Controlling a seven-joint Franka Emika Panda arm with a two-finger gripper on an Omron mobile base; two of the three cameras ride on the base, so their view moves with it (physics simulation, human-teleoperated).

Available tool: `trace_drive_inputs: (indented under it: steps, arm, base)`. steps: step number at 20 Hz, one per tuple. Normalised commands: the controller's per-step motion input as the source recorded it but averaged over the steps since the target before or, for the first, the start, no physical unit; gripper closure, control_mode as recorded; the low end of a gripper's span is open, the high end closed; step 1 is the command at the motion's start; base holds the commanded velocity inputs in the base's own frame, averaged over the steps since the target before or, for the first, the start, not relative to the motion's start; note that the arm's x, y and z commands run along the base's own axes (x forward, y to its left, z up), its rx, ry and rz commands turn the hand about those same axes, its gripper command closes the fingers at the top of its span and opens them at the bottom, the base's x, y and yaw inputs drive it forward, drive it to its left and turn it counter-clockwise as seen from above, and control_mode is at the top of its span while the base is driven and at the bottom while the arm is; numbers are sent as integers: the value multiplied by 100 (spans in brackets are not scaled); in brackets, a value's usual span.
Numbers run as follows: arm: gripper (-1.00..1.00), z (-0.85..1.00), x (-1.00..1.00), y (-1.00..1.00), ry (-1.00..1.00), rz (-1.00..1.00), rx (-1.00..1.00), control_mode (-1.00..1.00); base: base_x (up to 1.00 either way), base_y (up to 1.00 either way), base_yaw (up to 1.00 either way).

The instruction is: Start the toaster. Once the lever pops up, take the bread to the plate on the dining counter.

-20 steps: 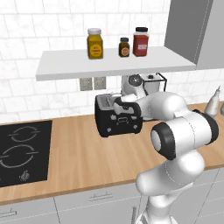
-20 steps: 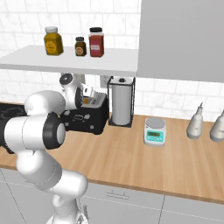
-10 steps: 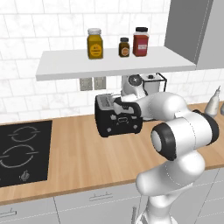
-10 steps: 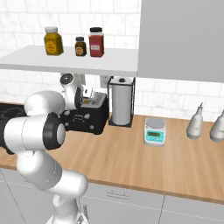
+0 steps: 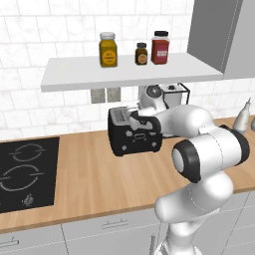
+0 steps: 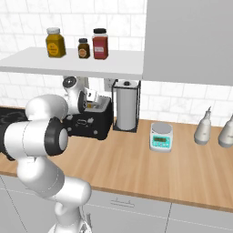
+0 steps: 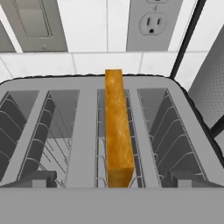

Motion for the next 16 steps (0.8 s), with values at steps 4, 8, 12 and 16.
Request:
trace_drive_inputs:
  steps: [4,8,12,16]
  arm:
    - [-100,0,0,-4,-1,0,-4,-100]
    - [-100,0,-4,-10,0,0,-3,-100]
    - [-100,0,0,-1,0,0,0,-100]
    - [-100,0,0,0,0,0,0,-100]
  base:
    - [0,0,0]
    - [0,0,0]
    - [0,0,0]
    - [0,0,0]
